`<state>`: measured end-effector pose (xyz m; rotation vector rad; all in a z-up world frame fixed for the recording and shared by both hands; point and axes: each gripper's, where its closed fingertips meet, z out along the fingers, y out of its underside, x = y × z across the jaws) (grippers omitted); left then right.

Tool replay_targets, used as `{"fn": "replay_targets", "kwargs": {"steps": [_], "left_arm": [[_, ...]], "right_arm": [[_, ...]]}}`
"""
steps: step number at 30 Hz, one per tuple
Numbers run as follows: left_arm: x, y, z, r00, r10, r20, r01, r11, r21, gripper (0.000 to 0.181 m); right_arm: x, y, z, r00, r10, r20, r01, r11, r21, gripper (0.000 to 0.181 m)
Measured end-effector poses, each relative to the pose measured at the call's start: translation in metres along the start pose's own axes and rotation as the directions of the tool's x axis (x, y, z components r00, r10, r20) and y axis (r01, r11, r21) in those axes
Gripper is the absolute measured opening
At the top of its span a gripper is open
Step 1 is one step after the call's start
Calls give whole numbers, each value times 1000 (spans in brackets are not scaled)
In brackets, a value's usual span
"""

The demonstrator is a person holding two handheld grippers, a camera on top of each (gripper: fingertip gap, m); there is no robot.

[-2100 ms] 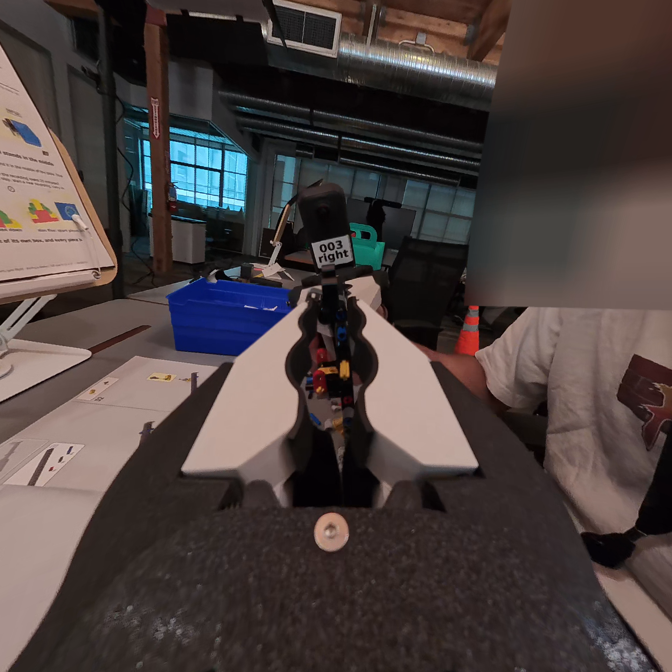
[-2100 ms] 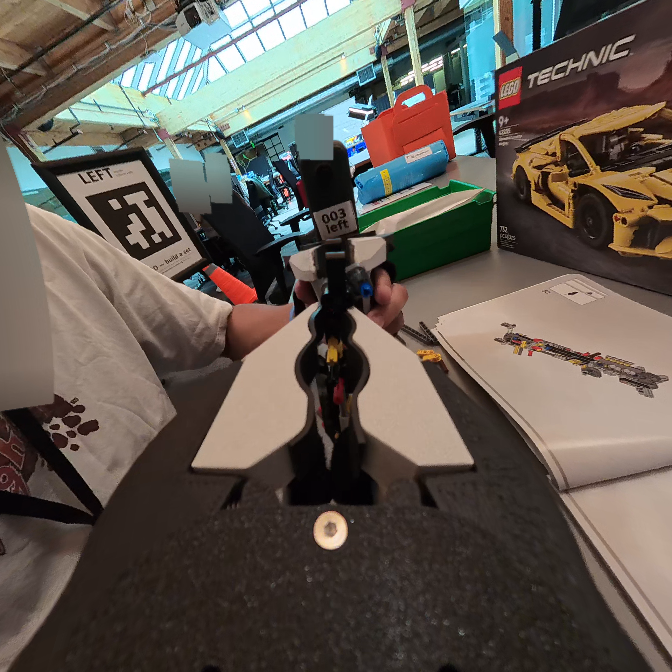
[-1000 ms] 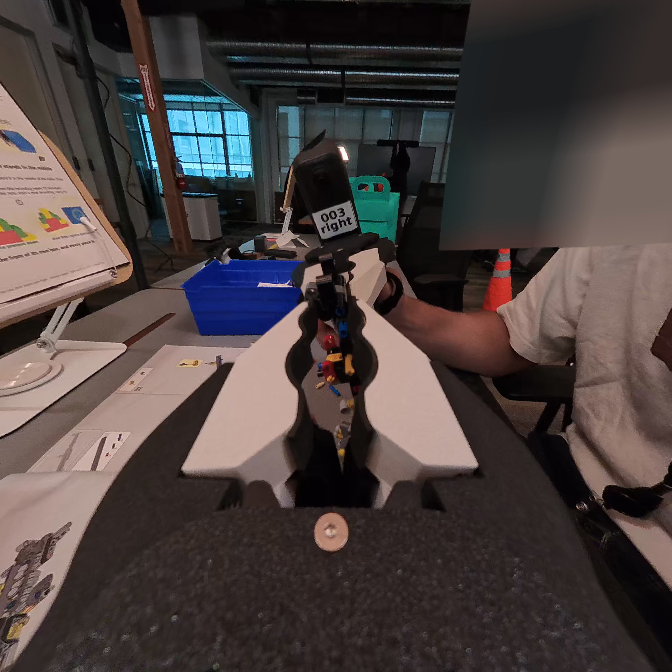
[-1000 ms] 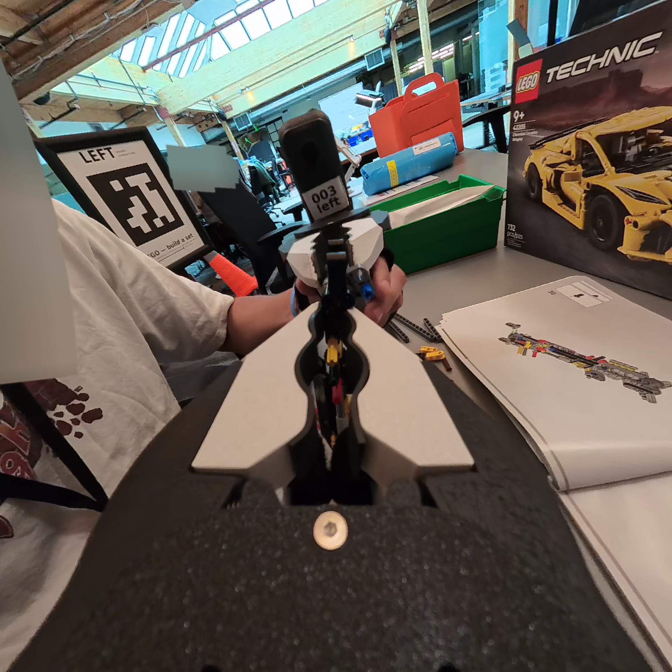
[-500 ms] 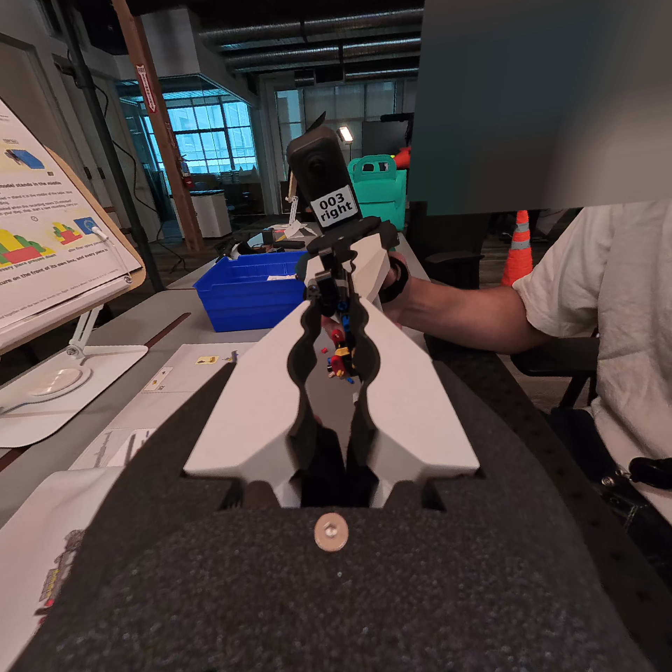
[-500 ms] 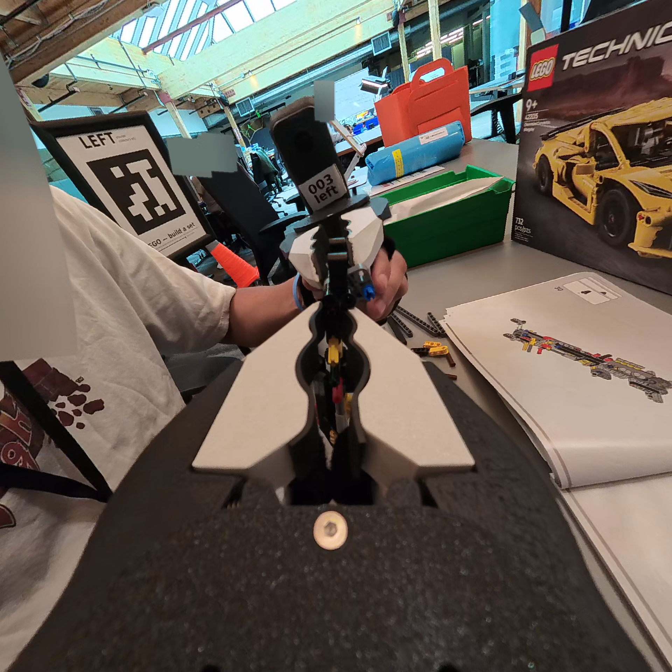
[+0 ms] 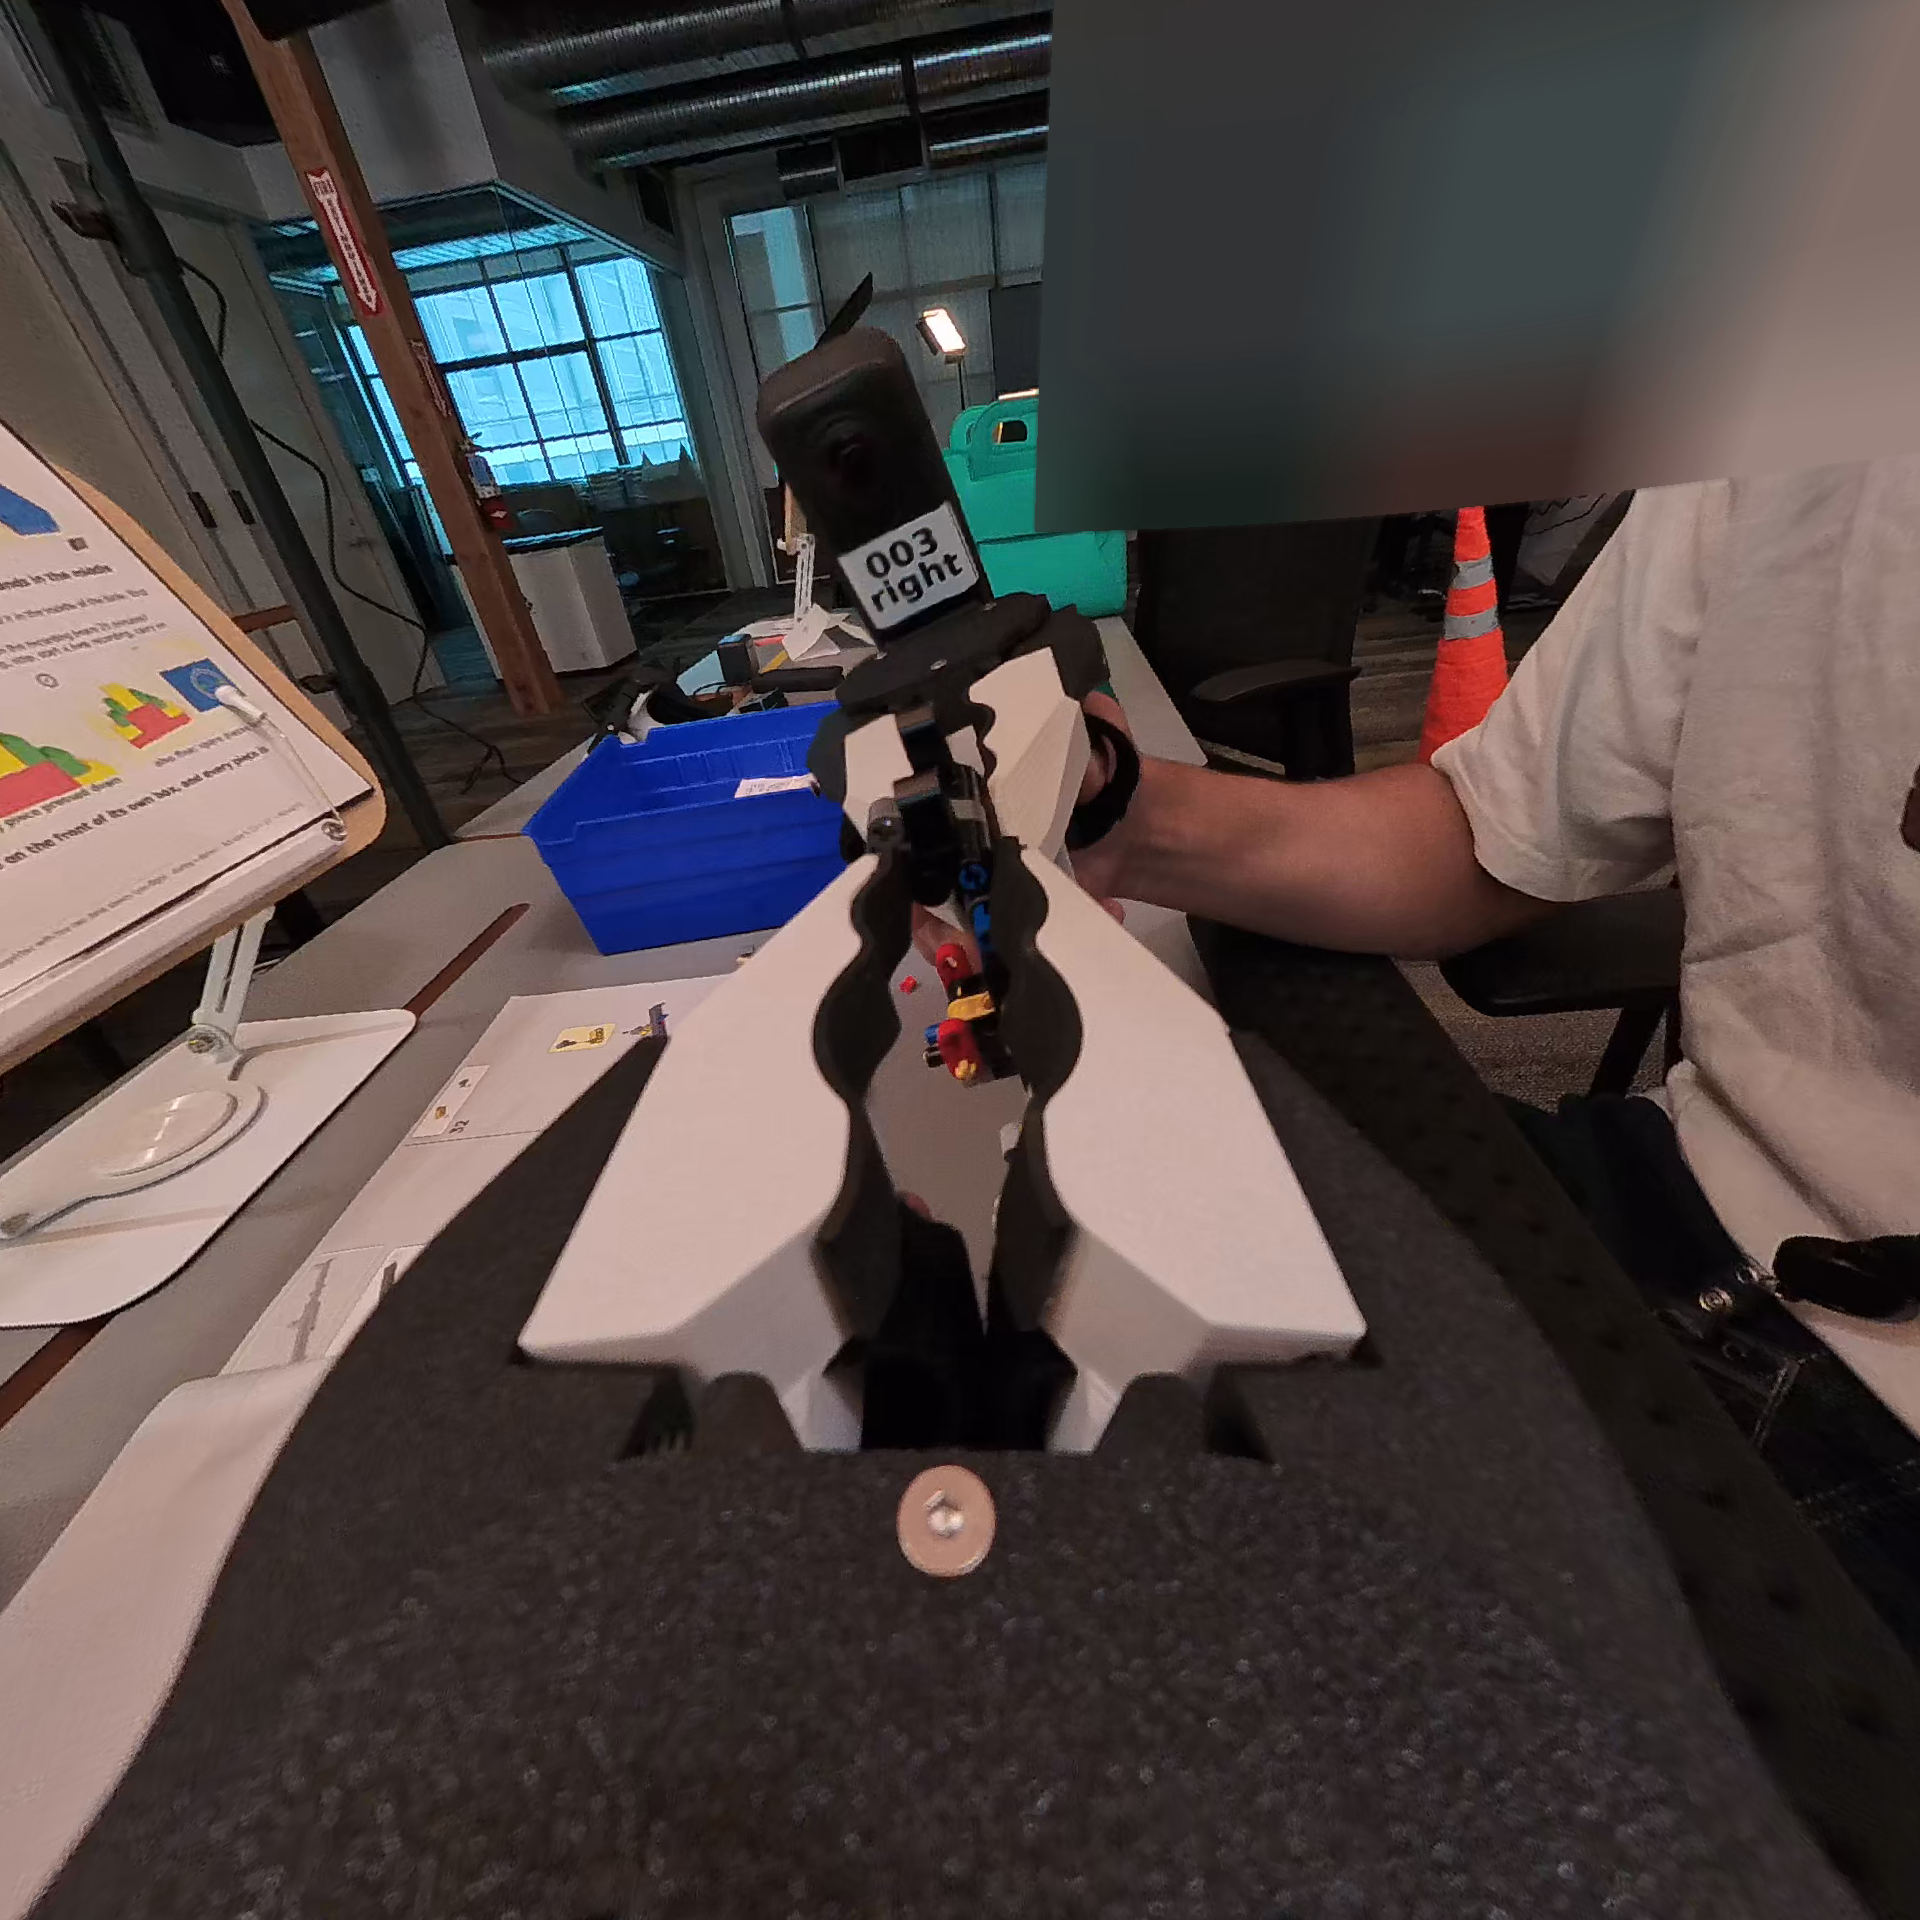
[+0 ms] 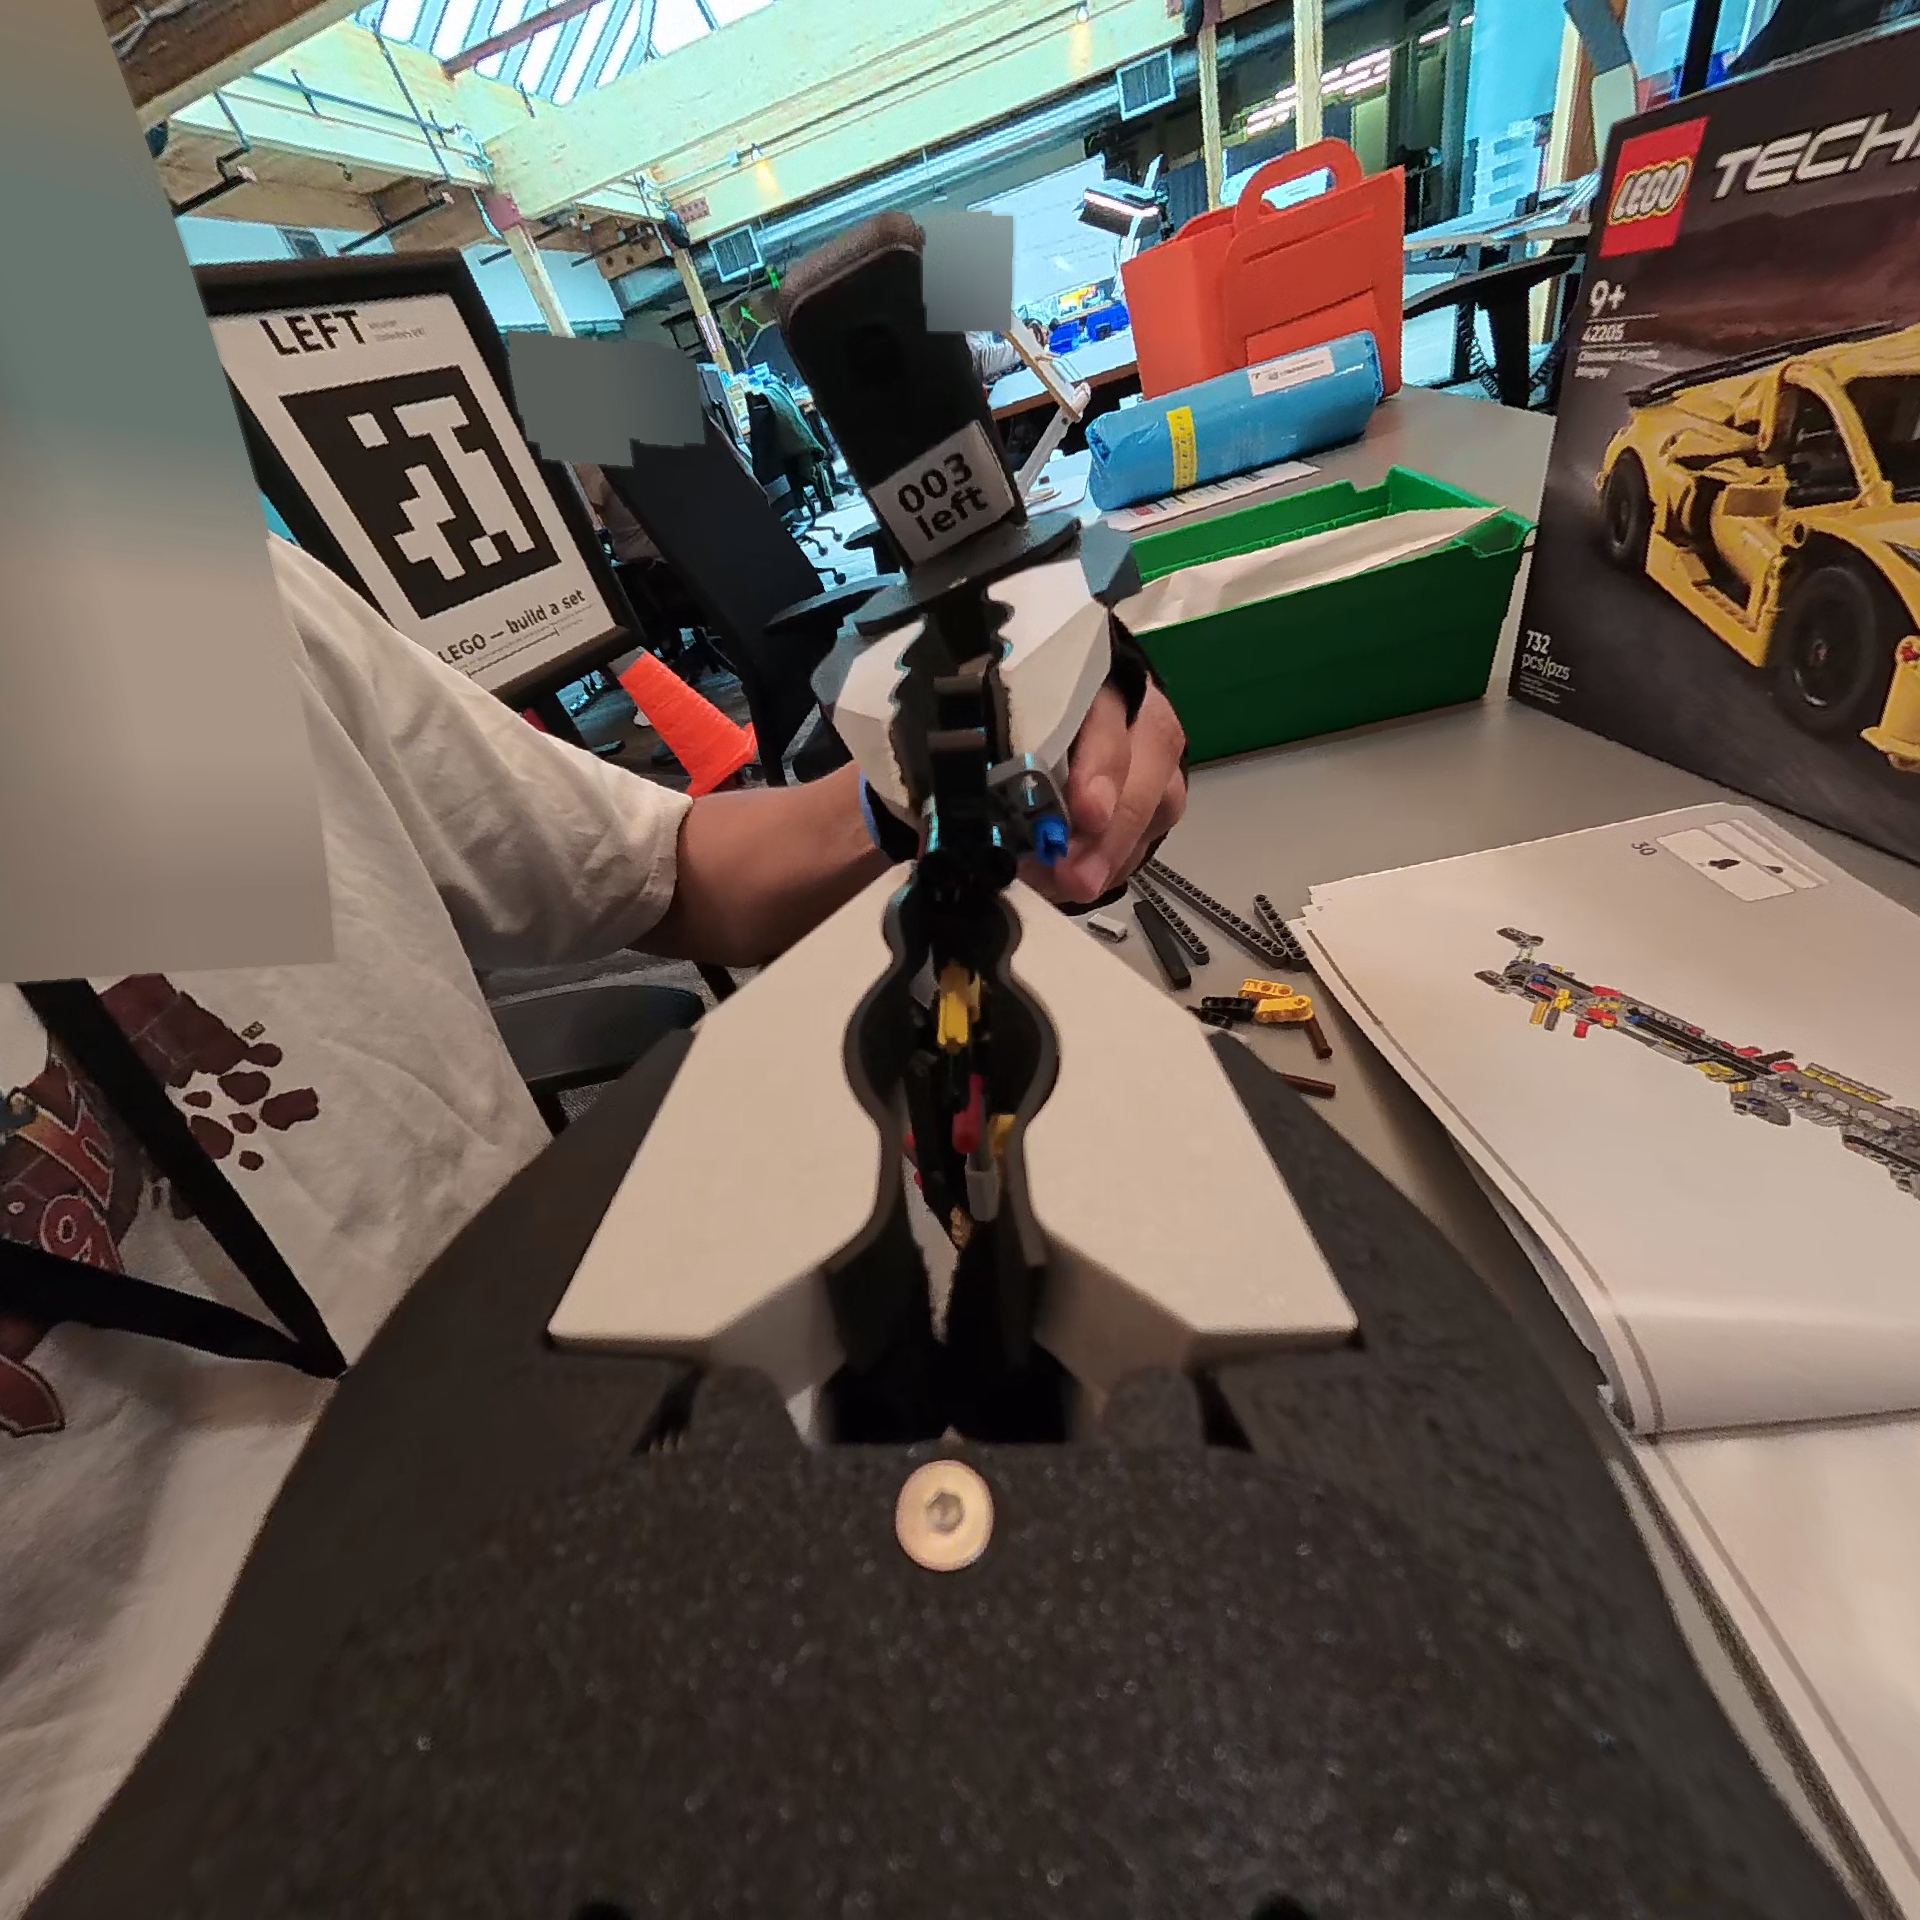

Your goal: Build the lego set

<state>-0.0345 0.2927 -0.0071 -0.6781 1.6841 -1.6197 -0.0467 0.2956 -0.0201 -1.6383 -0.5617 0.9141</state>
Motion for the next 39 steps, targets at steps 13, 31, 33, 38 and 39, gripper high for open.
{"fn": "replay_targets", "kwargs": {"steps": [13, 31, 33, 38, 39], "left_arm": [[-20, 7, -8, 946, -229, 229, 231, 973, 19, 43], [23, 114, -22, 777, -416, 472, 563, 795, -224, 43], [27, 126, -23, 793, -383, 473, 547, 790, -278, 43], [26, 136, -28, 801, -362, 476, 535, 790, -300, 42], [24, 134, -28, 798, -368, 478, 539, 791, -291, 42]], "right_arm": [[26, -11, -14, 586, -688, -428, 525, 725, -446, 7], [45, 97, 17, 127, -989, -77, 543, 134, -829, 7], [47, 107, 20, 107, -993, -56, 544, 106, -833, 7], [47, 112, 20, -15, -997, -80, 504, 61, -862, 9], [42, 109, 19, -20, -992, -123, 509, 96, -855, 16]]}}
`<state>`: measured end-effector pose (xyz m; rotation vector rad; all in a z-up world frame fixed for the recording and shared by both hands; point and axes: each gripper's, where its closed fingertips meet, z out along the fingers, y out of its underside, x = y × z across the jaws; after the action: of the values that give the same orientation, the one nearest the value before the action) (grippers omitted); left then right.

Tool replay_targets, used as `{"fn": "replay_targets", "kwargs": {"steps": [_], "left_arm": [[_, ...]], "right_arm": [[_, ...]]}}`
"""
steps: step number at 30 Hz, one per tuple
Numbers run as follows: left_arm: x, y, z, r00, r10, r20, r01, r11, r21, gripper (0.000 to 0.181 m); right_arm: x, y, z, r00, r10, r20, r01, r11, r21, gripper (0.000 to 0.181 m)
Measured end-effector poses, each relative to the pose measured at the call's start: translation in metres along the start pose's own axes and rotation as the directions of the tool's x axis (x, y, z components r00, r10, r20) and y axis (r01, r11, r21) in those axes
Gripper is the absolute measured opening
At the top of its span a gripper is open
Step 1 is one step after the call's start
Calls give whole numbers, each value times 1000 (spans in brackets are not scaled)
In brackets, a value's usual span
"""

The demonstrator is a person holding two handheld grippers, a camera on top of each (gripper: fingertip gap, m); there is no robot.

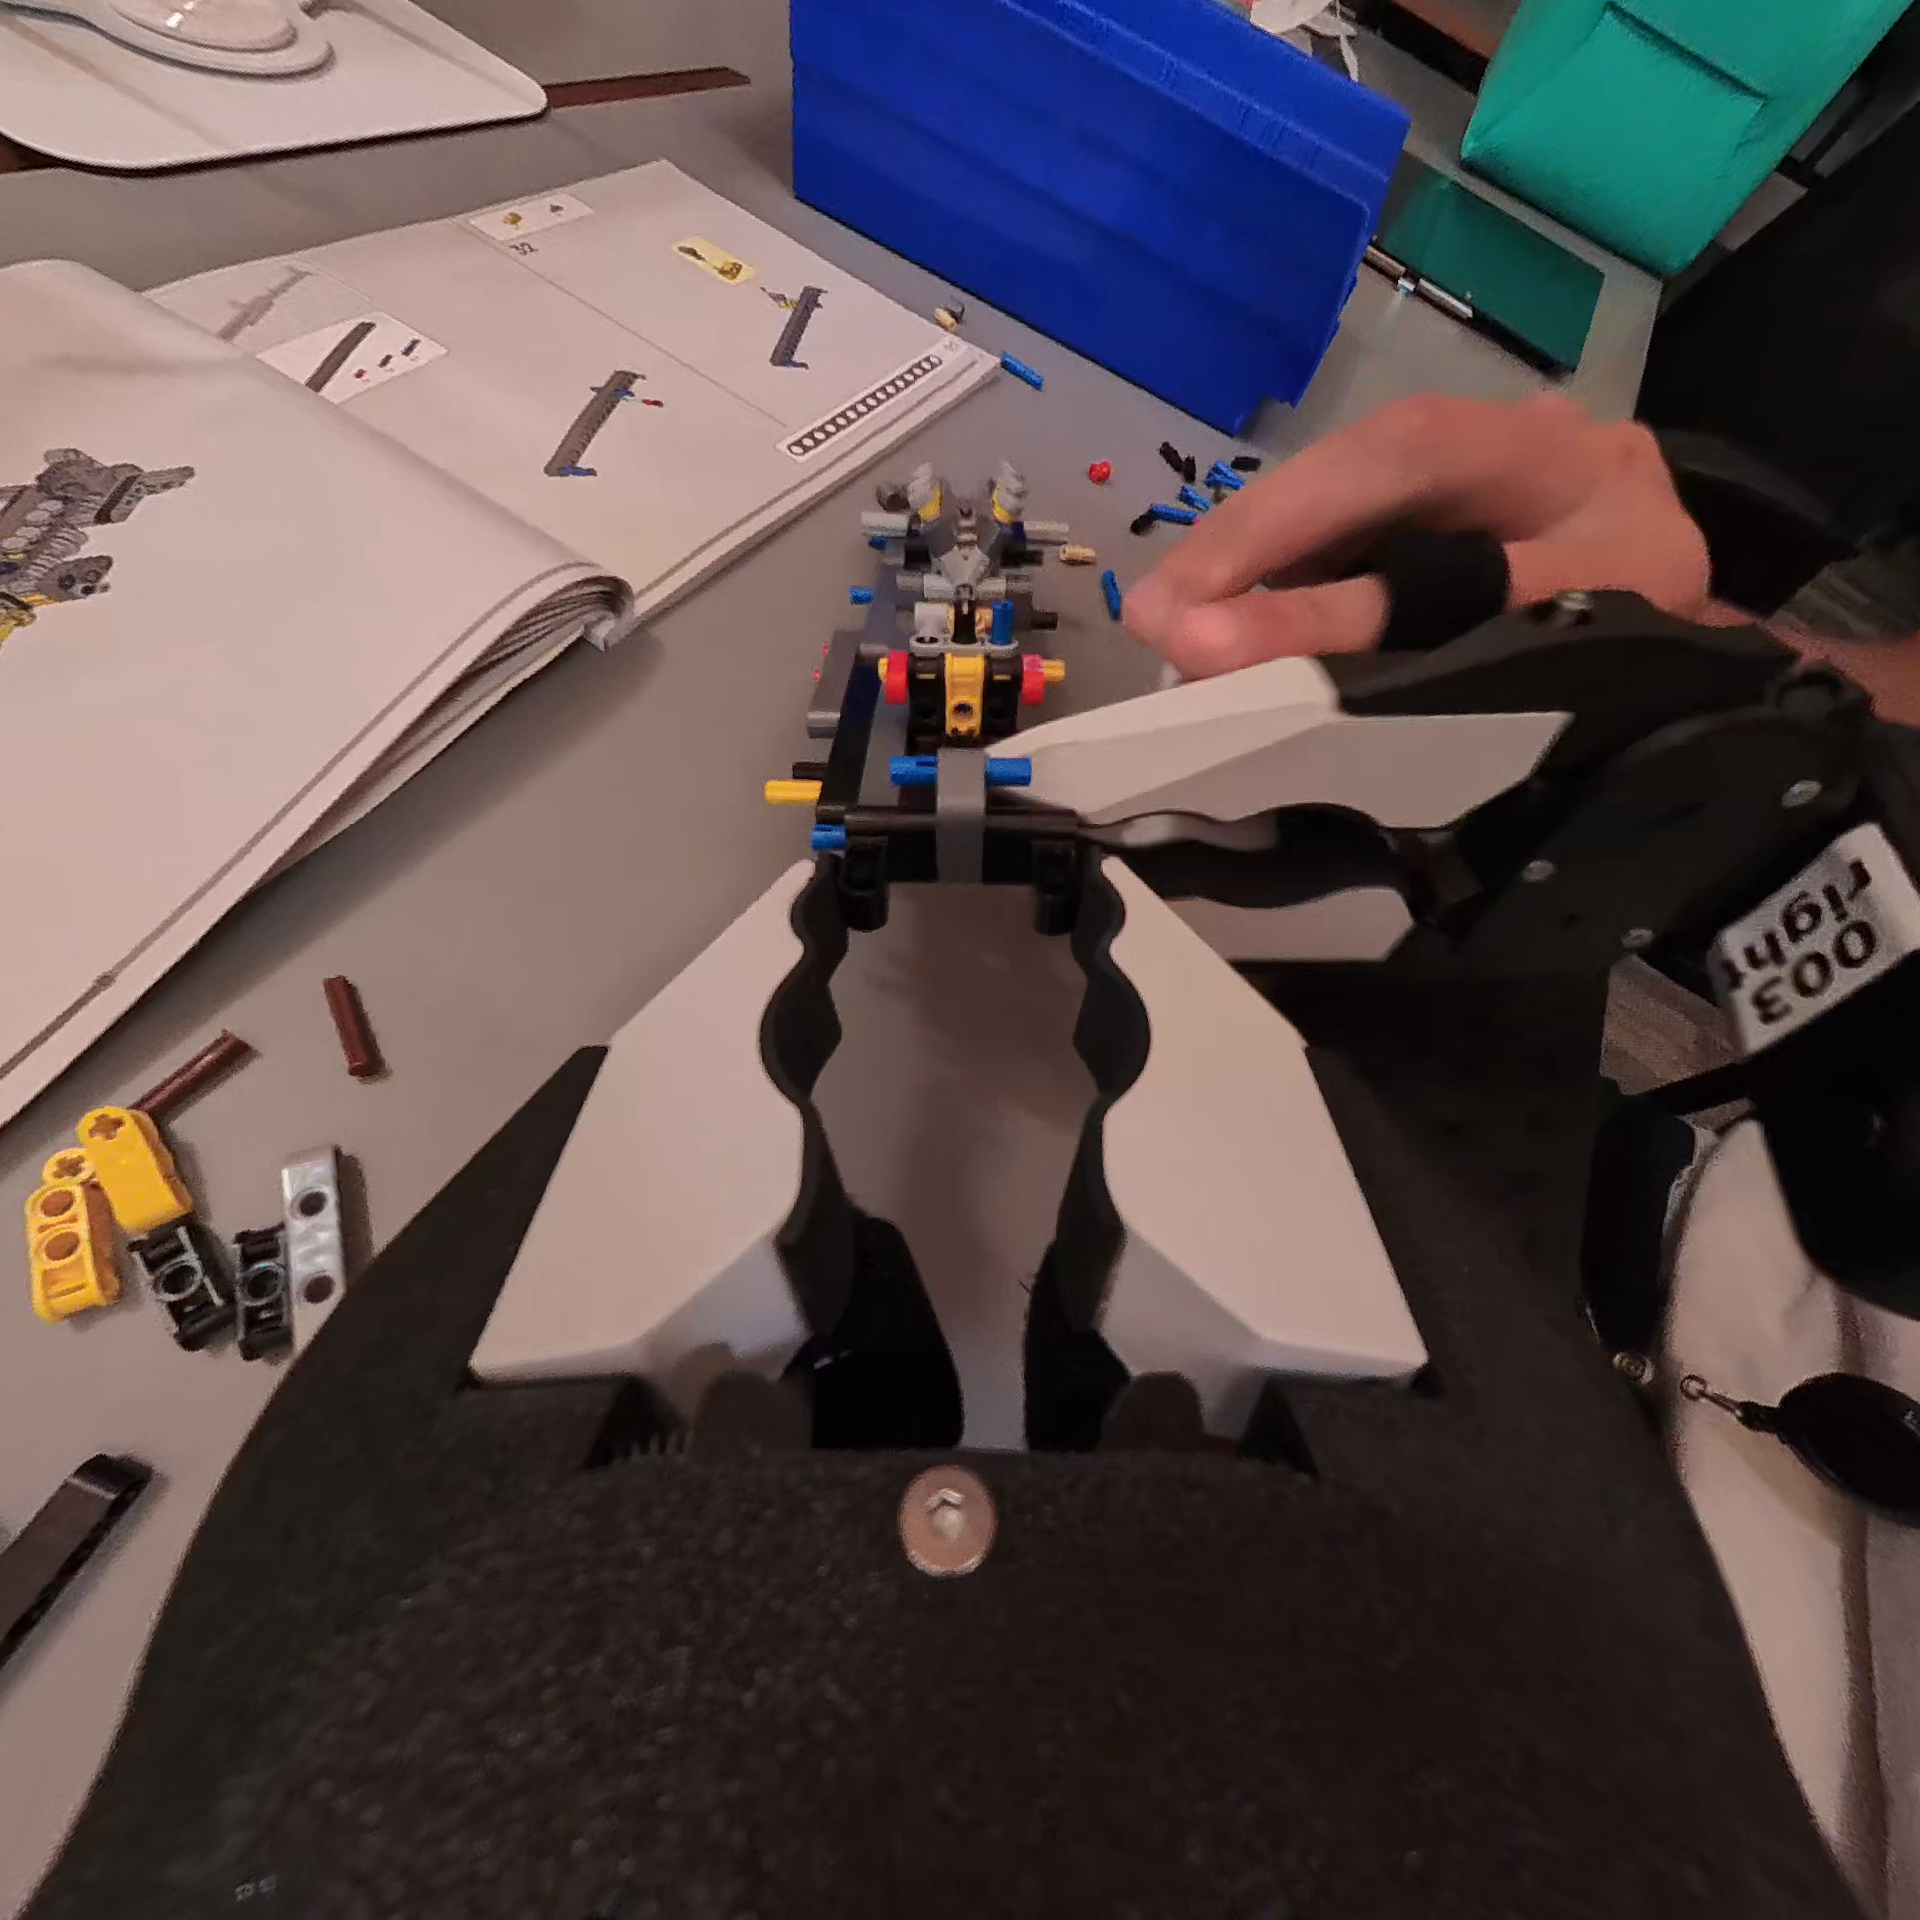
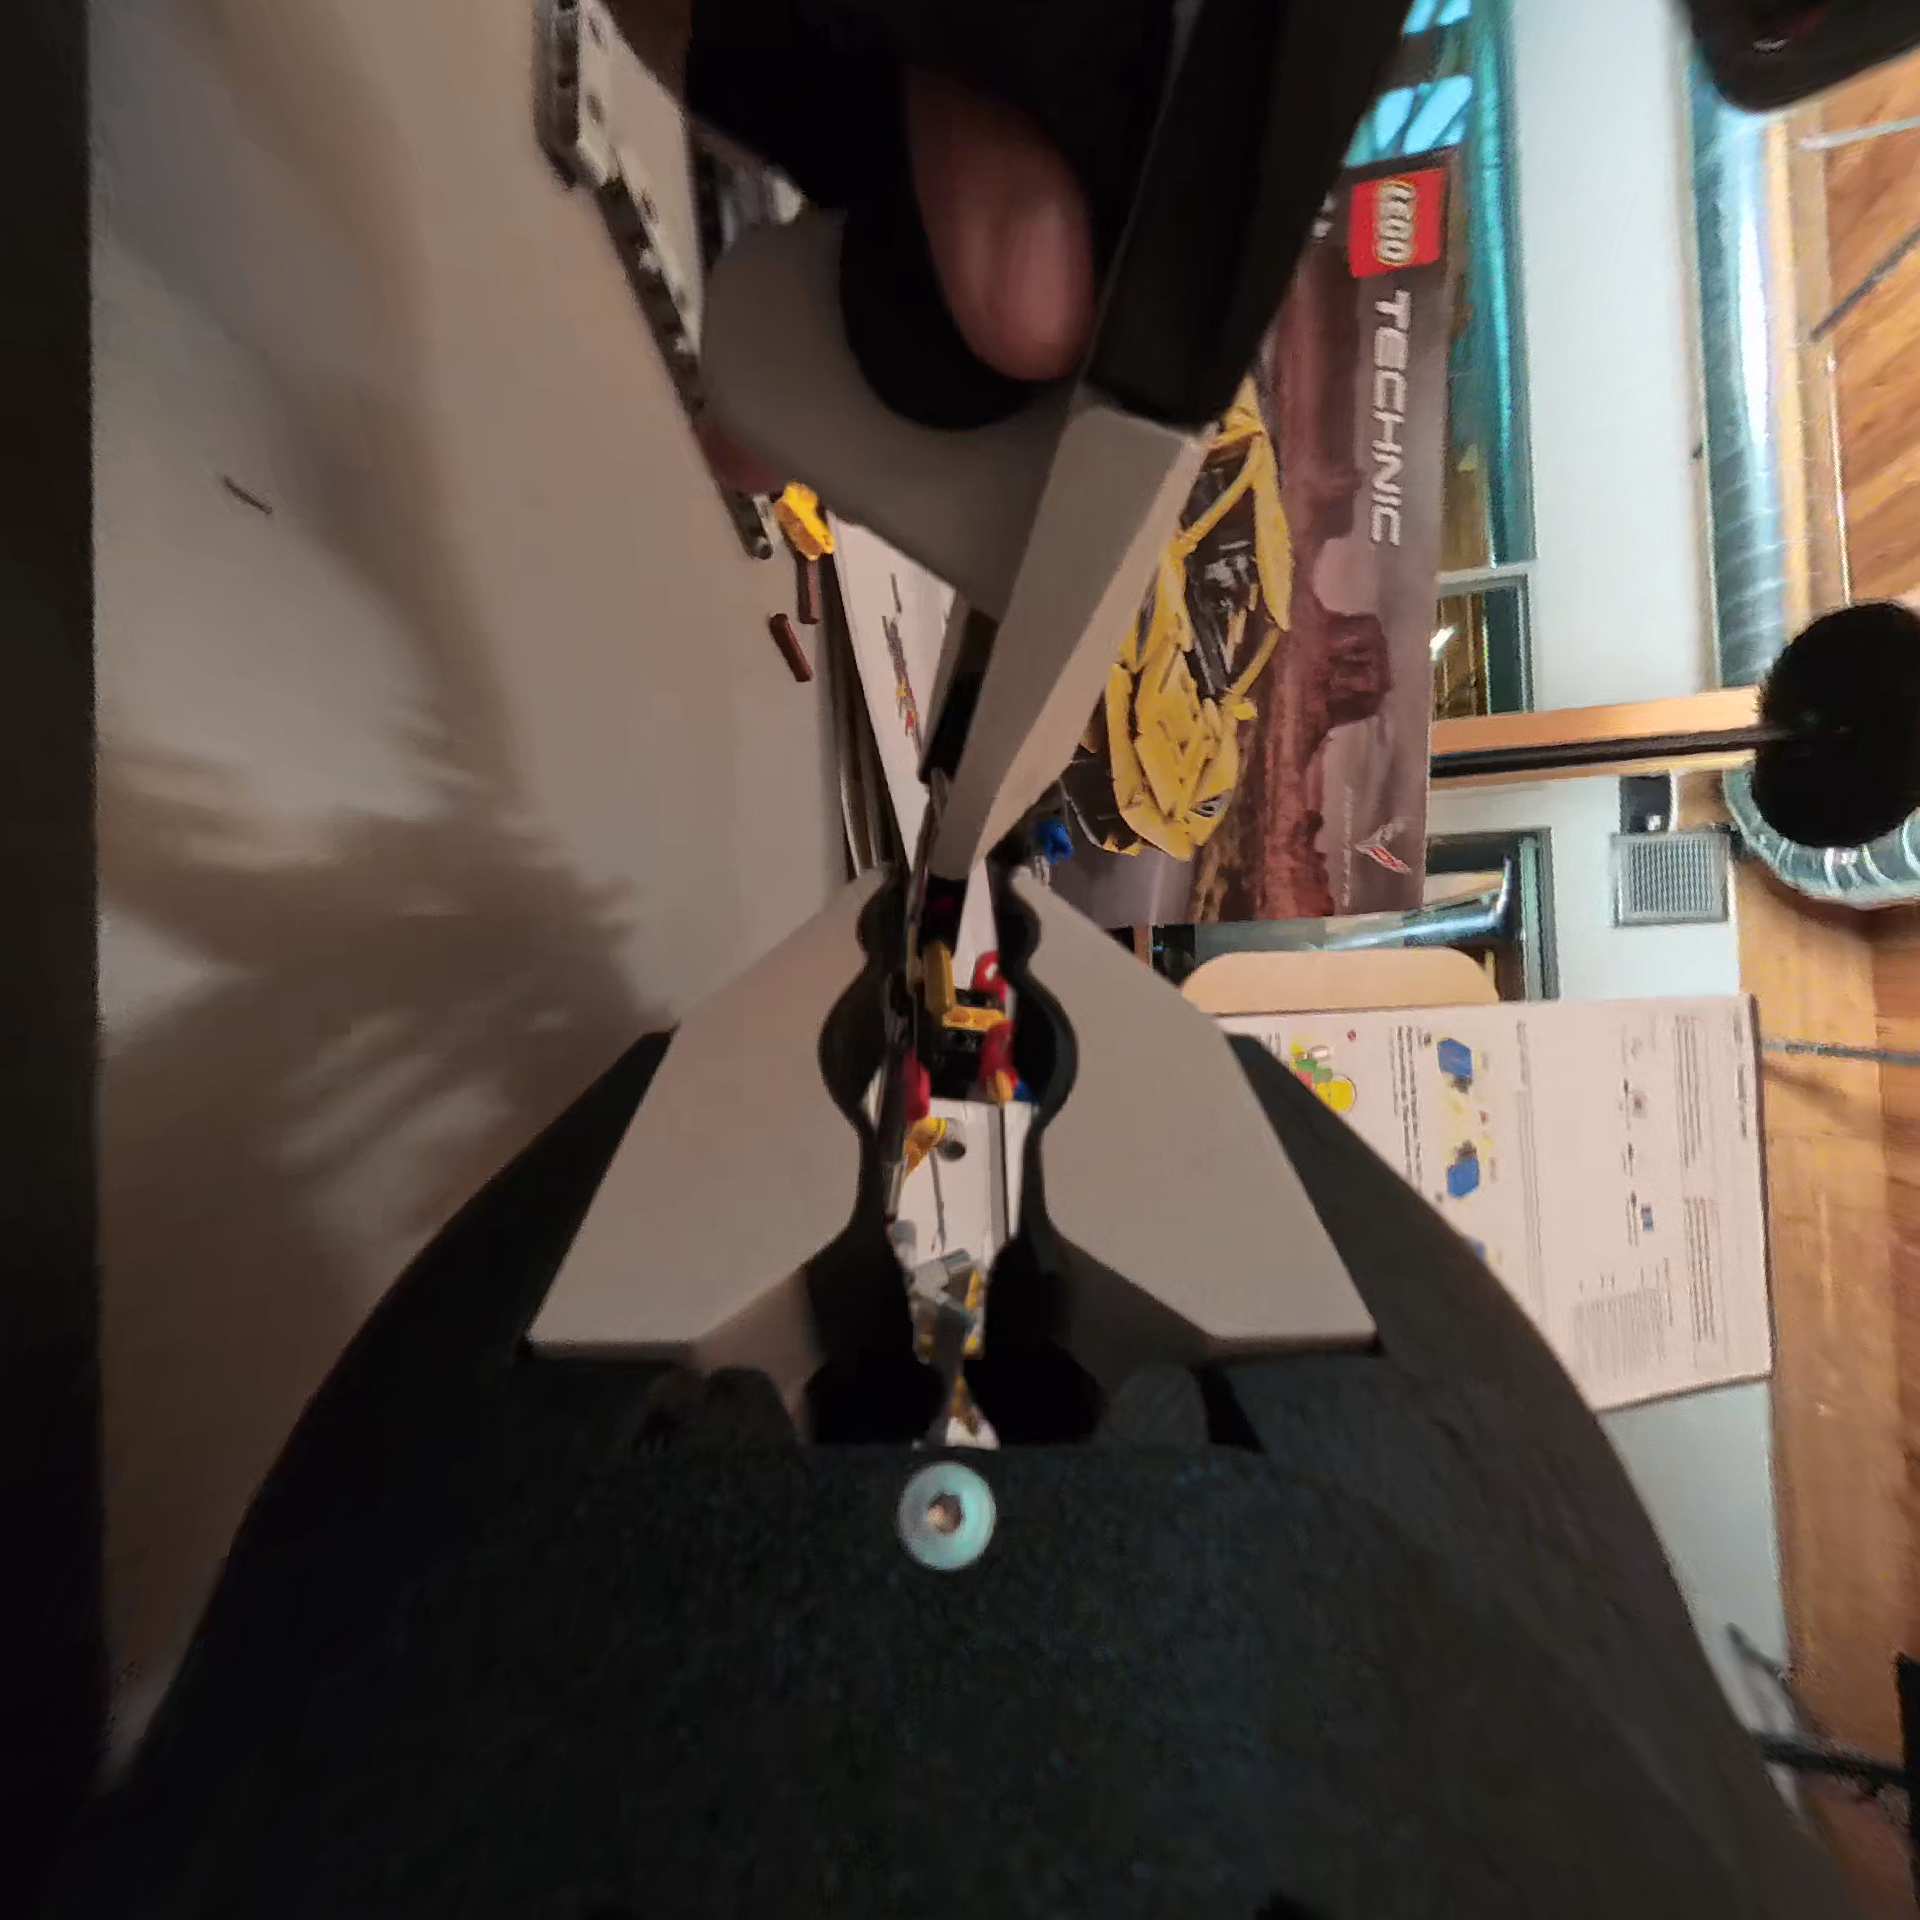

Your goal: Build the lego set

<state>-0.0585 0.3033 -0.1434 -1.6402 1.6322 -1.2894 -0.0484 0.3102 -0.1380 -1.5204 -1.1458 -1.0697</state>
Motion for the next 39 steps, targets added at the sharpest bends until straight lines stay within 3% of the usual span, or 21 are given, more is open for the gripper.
{"fn": "replay_targets", "kwargs": {"steps": [1, 3, 5, 7, 8, 10, 11, 12, 15, 19, 24, 29, 33, 39], "left_arm": [[-2, -2, -1, 1000, -4, -3, 4, 1000, 0, 42], [-4, -10, -4, 999, -40, -24, 41, 999, 11, 42], [-6, -18, -7, 991, -119, -67, 120, 993, 10, 42], [-9, -26, -10, 973, -201, -112, 202, 979, -4, 42], [-10, -29, -11, 962, -240, -133, 239, 971, -17, 42], [-13, -35, -11, 947, -281, -153, 277, 960, -46, 42], [-15, -38, -10, 945, -289, -155, 283, 957, -58, 42], [-16, -41, -10, 944, -290, -156, 283, 957, -70, 42], [-19, -50, -10, 942, -301, -148, 290, 952, -93, 42], [-22, -57, -8, 931, -335, -145, 320, 940, -117, 42], [-23, -57, -6, 937, -315, -152, 298, 946, -125, 42], [-26, -55, -9, 975, -158, -154, 148, 986, -70, 42], [-24, -37, -11, 987, 6, -158, -15, 998, -54, 42], [-22, 7, -2, 975, 185, -123, -201, 971, -128, 42]], "right_arm": [[3, -3, -8, 999, 51, -8, -51, 999, 14, 29], [11, -7, -31, 973, 230, 19, -231, 972, 39, 35], [21, 9, -46, 851, 519, 78, -522, 853, 18, 35], [10, 49, -47, 574, 802, 168, -794, 594, -124, 35], [-5, 67, -44, 378, 902, 209, -872, 423, -245, 39], [-24, 68, -44, -67, 931, 358, -906, 94, -413, 64], [-21, 66, -42, -266, 886, 381, -888, -72, -453, 59], [-18, 68, -39, -373, 848, 378, -869, -176, -463, 59], [-31, 85, -23, -294, 924, 245, -870, -153, -468, 82], [-24, 71, -3, -426, 869, 250, -849, -288, -443, 96], [-9, 56, 7, -566, 767, 304, -803, -429, -414, 87], [-7, 53, -9, -644, 683, 346, -753, -483, -447, 71], [-3, 56, -24, -642, 672, 371, -755, -469, -458, 67], [-35, 59, -26, -559, 778, 288, -756, -335, -563, 65]]}}
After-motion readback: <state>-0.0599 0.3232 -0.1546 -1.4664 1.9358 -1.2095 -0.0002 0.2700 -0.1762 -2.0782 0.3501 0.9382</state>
